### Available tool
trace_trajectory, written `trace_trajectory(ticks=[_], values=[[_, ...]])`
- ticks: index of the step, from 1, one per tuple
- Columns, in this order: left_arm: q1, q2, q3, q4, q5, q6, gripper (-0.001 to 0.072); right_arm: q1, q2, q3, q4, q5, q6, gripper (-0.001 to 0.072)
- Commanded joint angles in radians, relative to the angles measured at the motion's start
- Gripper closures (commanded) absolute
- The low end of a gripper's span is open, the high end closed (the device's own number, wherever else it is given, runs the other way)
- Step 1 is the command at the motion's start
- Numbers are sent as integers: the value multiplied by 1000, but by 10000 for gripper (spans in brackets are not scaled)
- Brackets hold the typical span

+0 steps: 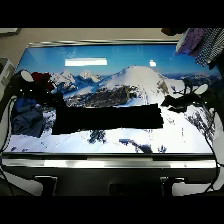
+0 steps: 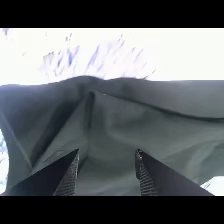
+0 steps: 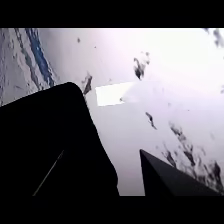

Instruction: Fold the clothes and pants, and hang the long-sleeved shirts on hangers.

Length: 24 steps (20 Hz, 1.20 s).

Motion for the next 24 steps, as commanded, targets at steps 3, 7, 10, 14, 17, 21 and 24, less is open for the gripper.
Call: trace_trajectory(ticks=[3,7,10,14,17,21,24], values=[[-2,100,32,11,2,-6,293,-170,-74,62,191,198,-57,118],[-4,119,32,11,-6,-30,294,-162,-199,60,303,299,-120,101],[-4,118,32,11,-5,-48,293,-117,-250,60,328,292,-134,104],[-4,118,32,10,-5,-48,294,-40,-270,60,301,253,-134,201],[-4,117,31,-5,-5,-47,344,-10,-261,61,304,246,-134,632],[-42,106,13,-101,36,-45,687,-12,-151,75,230,243,-90,683],[-146,71,-53,-194,114,-85,687,-11,-35,114,112,273,10,683]])
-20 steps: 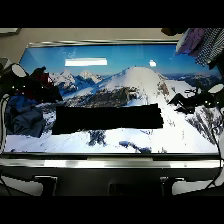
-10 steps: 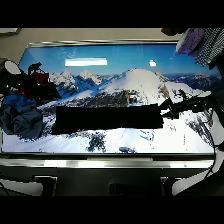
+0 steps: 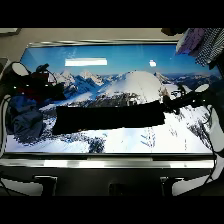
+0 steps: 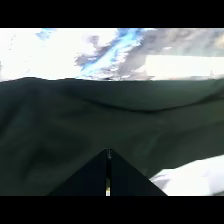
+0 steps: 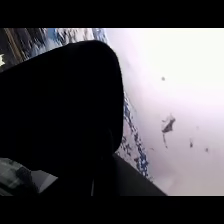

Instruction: Fold the clothes and pants, and hang the long-sleeved shirts on hangers.

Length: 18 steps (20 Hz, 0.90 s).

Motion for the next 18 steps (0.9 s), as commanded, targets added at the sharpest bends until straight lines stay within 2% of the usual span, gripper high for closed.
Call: trace_trajectory(ticks=[1,7,11,15,18], values=[[-126,-35,-82,-156,125,-26,688,3,140,34,-129,27,102,683],[-496,-168,-143,-426,462,-52,689,3,369,86,-360,125,211,683],[-688,-274,-115,-707,684,-61,689,3,487,102,-422,172,245,683],[-819,-364,-16,-837,830,-63,690,3,571,102,-435,186,267,683],[-886,-452,105,-873,851,-111,690,3,604,102,-435,197,277,683]])
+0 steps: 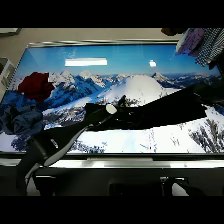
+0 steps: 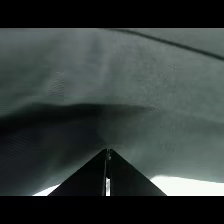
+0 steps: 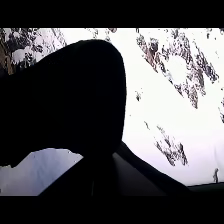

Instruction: Fold the clothes and pants, and hang the long-sleeved shirts on hangers.

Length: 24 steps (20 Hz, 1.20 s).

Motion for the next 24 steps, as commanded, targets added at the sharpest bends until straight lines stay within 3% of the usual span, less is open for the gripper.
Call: trace_trajectory(ticks=[1,6,10,12,15,18,21,24], values=[[-94,-103,133,-82,75,-53,690,1,45,1,-14,20,17,683],[-124,-161,221,-82,47,-65,690,0,50,2,-15,42,21,683],[-33,-123,221,-40,-161,-13,690,1,50,1,-18,18,24,683],[41,-57,221,122,-294,-48,691,1,50,1,17,-1,51,683],[183,107,221,534,-542,-175,690,8,39,1,158,-44,121,683],[332,285,221,827,-774,-185,689,119,19,0,180,-115,182,683],[466,431,221,957,-900,-169,689,319,-28,0,165,-198,272,683],[586,540,221,983,-957,-120,688,505,-87,0,164,-315,365,683]])
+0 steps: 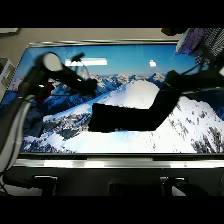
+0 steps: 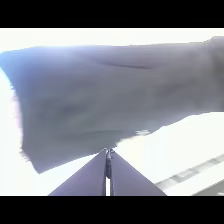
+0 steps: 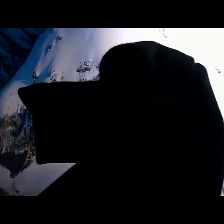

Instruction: Fold the clothes and pants, and hang the long-sleeved shirts on hangers.

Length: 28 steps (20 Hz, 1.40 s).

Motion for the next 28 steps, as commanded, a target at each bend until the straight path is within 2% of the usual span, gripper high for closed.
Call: trace_trajectory(ticks=[1,5,9,20,21,22,23,24,25,28], values=[[151,135,0,116,-134,38,688,216,-72,0,6,-152,127,683],[260,185,0,115,-155,37,688,377,-180,0,7,-268,213,683],[294,186,0,117,-163,51,687,468,-272,0,13,-355,266,683],[294,184,0,118,-161,71,687,495,-400,0,47,-362,266,681],[294,184,0,118,-159,71,688,495,-406,0,57,-365,256,663],[294,184,0,118,-154,71,687,495,-411,0,72,-370,241,596],[294,184,0,118,-151,71,687,495,-412,0,88,-374,232,569],[294,184,0,118,-145,71,687,494,-410,1,122,-372,193,506],[294,184,0,118,-141,71,687,491,-403,1,171,-359,133,404],[294,184,0,119,-127,71,687,451,-330,1,213,-306,56,227]])
